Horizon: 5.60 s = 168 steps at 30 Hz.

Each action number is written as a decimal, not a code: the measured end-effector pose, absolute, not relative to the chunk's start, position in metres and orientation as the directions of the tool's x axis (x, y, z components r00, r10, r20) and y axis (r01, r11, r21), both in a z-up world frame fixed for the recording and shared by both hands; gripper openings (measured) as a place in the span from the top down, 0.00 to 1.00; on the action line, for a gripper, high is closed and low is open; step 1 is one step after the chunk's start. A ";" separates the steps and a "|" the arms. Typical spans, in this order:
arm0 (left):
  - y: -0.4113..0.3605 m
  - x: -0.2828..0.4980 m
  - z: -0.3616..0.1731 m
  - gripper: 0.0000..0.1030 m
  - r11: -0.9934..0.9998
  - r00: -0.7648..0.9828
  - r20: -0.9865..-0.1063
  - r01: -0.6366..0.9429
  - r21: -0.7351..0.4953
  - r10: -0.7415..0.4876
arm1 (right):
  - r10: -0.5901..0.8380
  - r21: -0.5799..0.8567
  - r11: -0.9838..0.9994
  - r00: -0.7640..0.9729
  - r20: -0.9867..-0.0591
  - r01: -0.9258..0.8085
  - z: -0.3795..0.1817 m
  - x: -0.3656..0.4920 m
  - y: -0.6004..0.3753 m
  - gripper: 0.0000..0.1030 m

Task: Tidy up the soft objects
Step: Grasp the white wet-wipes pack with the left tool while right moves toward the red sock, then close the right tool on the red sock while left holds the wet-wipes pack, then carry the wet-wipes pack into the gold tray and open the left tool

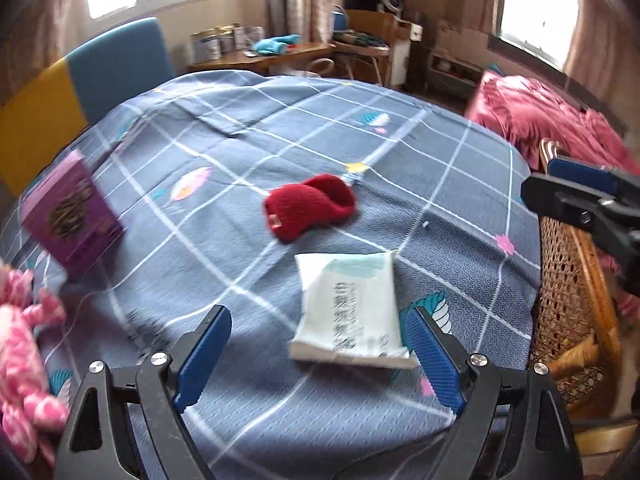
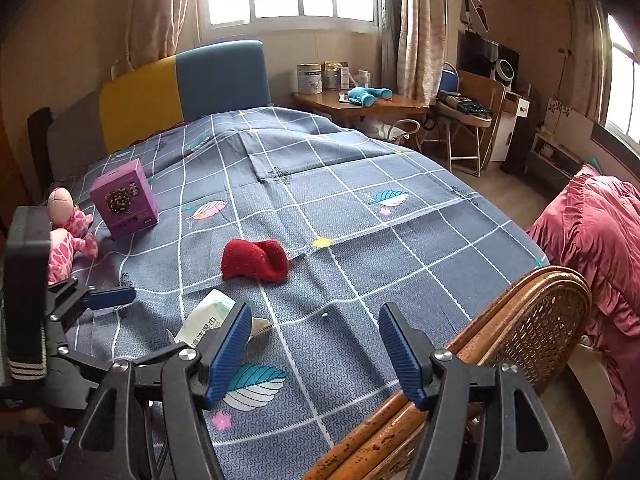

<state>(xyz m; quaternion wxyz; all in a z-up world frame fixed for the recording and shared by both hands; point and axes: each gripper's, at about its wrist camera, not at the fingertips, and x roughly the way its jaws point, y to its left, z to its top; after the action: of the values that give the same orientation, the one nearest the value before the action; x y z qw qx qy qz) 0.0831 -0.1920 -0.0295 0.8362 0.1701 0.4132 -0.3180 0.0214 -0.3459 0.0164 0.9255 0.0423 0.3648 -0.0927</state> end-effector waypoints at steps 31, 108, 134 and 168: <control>-0.011 0.061 -0.072 0.41 0.983 0.565 -0.815 0.180 -0.032 -0.130 | 0.065 0.126 0.989 0.527 -0.847 0.080 -0.032 0.176 -0.318 0.35; 0.050 -0.005 0.014 0.40 0.994 0.757 -0.650 0.002 -0.107 -0.071 | -0.144 -0.233 0.965 0.496 -0.856 -0.122 -0.089 0.217 -0.268 0.60; 0.286 -0.115 0.012 0.40 0.764 0.692 -0.696 -0.550 -0.336 0.193 | -0.156 -0.266 0.951 0.495 -0.855 -0.159 -0.090 0.210 -0.254 0.64; 0.251 -0.067 -0.019 0.26 0.811 0.599 -0.723 -0.578 -0.095 0.343 | -0.168 -0.277 0.948 0.496 -0.852 -0.155 -0.089 0.210 -0.250 0.65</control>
<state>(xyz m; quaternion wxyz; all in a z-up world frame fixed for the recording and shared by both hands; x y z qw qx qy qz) -0.0666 0.2511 -0.0191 0.8794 -0.1619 0.3631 0.2618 0.2095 -0.2504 -0.0890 0.8498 -0.1610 0.5019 -0.0037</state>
